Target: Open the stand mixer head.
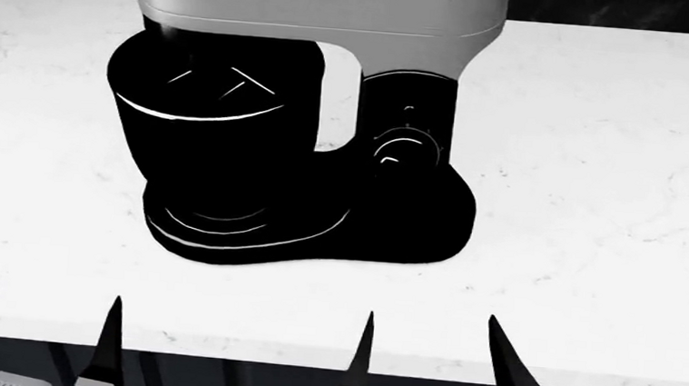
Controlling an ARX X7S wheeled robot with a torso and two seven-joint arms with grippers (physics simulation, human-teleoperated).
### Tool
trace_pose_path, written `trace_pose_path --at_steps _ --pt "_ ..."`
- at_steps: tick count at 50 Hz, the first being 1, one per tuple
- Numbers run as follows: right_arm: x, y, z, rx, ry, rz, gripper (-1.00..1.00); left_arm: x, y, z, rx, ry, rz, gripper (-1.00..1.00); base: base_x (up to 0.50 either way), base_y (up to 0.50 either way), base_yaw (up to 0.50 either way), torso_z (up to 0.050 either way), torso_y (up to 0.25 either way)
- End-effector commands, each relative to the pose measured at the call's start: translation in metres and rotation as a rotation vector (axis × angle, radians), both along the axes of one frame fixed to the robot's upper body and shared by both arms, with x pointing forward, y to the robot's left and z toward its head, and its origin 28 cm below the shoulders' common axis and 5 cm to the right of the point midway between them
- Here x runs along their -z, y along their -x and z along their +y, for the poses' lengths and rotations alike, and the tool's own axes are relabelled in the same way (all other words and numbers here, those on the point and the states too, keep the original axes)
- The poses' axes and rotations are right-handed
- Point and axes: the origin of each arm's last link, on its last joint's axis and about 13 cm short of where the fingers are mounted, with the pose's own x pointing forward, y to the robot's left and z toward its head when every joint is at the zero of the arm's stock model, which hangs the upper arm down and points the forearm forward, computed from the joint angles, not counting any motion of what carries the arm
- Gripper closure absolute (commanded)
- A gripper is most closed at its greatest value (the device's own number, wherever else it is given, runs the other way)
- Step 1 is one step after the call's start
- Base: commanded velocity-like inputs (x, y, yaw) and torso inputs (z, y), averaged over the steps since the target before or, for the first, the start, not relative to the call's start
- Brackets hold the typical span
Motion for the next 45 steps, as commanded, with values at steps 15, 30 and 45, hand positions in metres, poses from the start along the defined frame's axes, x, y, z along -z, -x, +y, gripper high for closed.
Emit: trace_pose_path --at_steps 15,30,45 --pt "0.002 0.000 0.000 -0.001 -0.008 -0.005 -1.00 0.001 -0.003 0.002 -0.020 0.018 -0.019 -1.00 0.26 0.00 0.00 0.000 0.000" --pt "-0.038 -0.015 0.006 -0.055 -0.011 -0.071 1.00 0.001 -0.002 0.003 -0.018 0.024 -0.015 -1.00 0.00 0.00 0.00 0.000 0.000" --pt "-0.063 -0.027 0.005 -0.063 -0.038 -0.090 1.00 0.001 -0.004 0.004 -0.019 0.024 -0.008 -1.00 0.00 0.00 0.00 0.000 0.000"
